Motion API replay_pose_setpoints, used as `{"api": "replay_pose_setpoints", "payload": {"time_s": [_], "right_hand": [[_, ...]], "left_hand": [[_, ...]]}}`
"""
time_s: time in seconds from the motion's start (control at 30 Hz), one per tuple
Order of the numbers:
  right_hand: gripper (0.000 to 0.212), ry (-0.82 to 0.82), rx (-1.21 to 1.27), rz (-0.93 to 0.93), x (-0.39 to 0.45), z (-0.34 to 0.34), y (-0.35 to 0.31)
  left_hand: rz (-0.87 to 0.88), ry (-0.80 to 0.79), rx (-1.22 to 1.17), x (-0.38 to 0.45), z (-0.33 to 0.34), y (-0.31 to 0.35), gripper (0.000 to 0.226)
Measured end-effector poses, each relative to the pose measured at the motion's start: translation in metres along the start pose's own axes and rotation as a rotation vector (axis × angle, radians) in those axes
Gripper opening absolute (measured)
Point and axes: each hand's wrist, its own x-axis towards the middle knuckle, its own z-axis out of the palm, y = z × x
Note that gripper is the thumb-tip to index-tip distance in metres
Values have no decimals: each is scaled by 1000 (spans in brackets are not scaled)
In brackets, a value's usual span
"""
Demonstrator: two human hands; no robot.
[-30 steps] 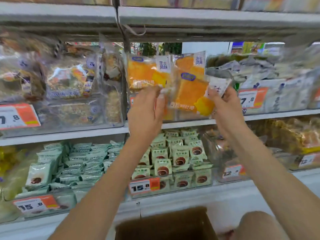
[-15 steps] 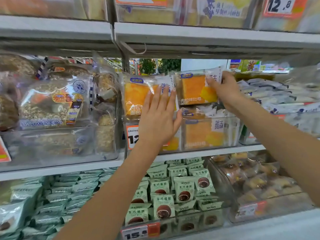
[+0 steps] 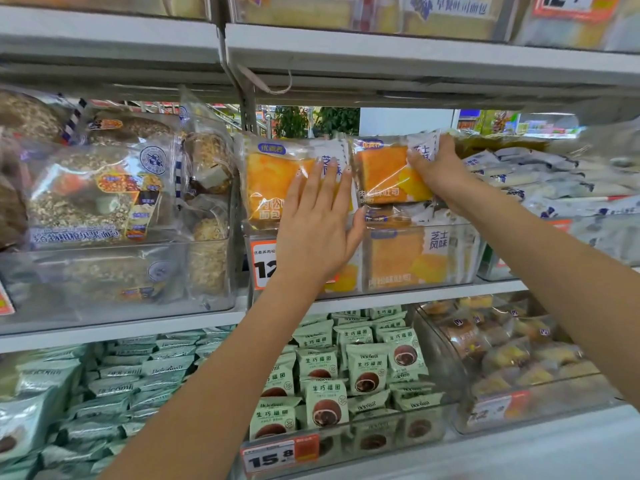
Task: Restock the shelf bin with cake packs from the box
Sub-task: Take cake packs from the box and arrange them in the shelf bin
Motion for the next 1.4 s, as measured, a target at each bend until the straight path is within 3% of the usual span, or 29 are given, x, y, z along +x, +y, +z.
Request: {"api": "replay_pose_setpoints", "payload": {"time_s": [0.17, 0.27, 0.37, 0.43, 0.57, 0.67, 0.73, 0.83, 0.9, 0.97, 1.03, 1.2, 1.27, 1.4], "right_hand": [[80, 80, -150, 36, -4, 7, -1], [90, 150, -252, -102, -16, 10, 0], [82, 209, -365, -296, -26, 9, 2], [71, 138, -545, -376, -27, 10, 3], [64, -51, -668, -314, -24, 14, 5], [64, -61, -641, -309, -32, 8, 2], [62, -17, -578, -321, -48, 4, 2], [56, 165, -369, -500, -103, 6, 16], [44, 223, -207, -645, -159, 17, 42], [33, 180, -191, -698, -221, 39, 83], [26, 2, -240, -652, -280, 66, 135], [24, -658, -381, -248, -396, 124, 251], [30, -946, -476, -57, -425, 142, 281], [65, -1560, -661, 363, -461, 191, 323]], "left_hand": [[7, 22, 8, 0, 2, 0, 67], [13, 34, 16, -1, 3, -1, 66], [9, 16, 10, -1, 2, 0, 67], [5, -8, -7, 0, 1, 0, 65], [14, -90, -6, -1, -2, 0, 60], [9, -142, -60, -2, -12, 0, 60], [43, -75, -115, -16, -22, 3, 57], [170, 96, -289, -74, -38, 17, 45], [223, 82, -405, -133, -46, 30, 34], [229, -121, -463, -200, -44, 44, 26], [162, -416, -512, -267, -41, 59, 27], [-102, -1219, -463, -414, -41, 81, 42], [-310, -1526, -442, -474, -45, 76, 46], [-663, -1842, -463, -558, -57, 66, 51]]}}
